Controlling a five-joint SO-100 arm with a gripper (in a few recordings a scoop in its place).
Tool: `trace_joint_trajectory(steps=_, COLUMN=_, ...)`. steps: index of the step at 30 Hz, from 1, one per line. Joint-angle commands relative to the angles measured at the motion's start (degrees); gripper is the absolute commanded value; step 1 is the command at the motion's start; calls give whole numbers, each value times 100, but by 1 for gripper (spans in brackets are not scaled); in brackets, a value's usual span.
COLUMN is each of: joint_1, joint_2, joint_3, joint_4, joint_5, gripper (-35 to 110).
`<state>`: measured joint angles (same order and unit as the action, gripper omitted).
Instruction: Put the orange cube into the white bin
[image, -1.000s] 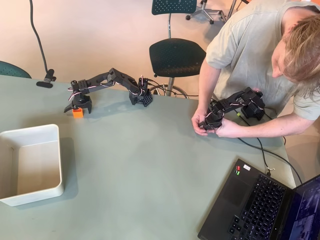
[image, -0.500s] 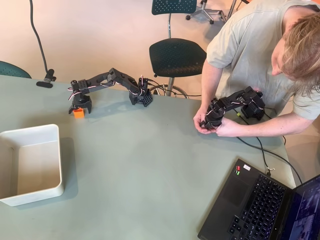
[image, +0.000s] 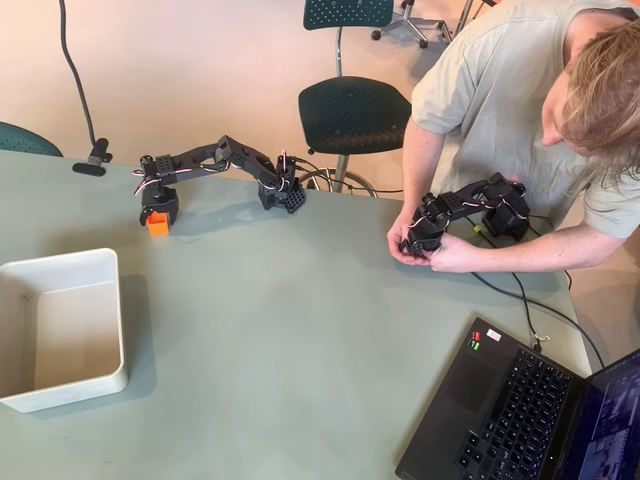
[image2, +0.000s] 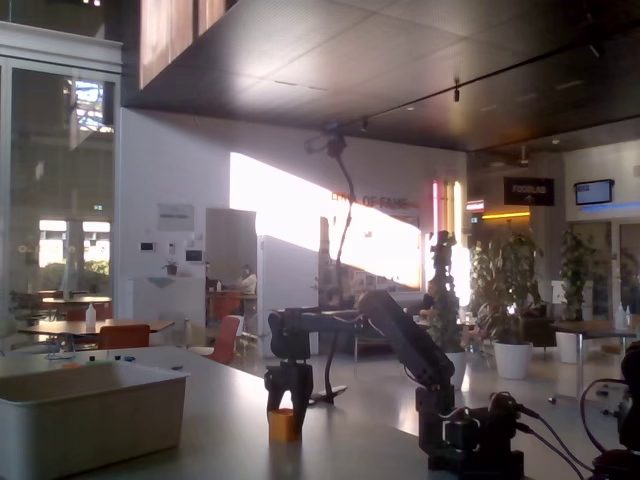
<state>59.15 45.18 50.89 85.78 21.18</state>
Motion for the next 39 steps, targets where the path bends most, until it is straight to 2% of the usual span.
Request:
trace_joint_trajectory(steps=1, joint_1=18, joint_2=105, joint_3=-185, joint_4=35, joint_5=-9, gripper=42)
trace_joint_trajectory(steps=11, joint_1=26, joint_2=88, joint_3=-193, joint_4=-26, joint_5=-35, gripper=29)
trace_joint_trajectory(steps=28, joint_1=211, joint_2=158, joint_3=-387, joint_4=-35, joint_5=-62, gripper=29)
trace_joint_trajectory(steps=39, joint_1=105, joint_2=158, joint_3=-1767, joint_4=-44, joint_5=-79, gripper=29)
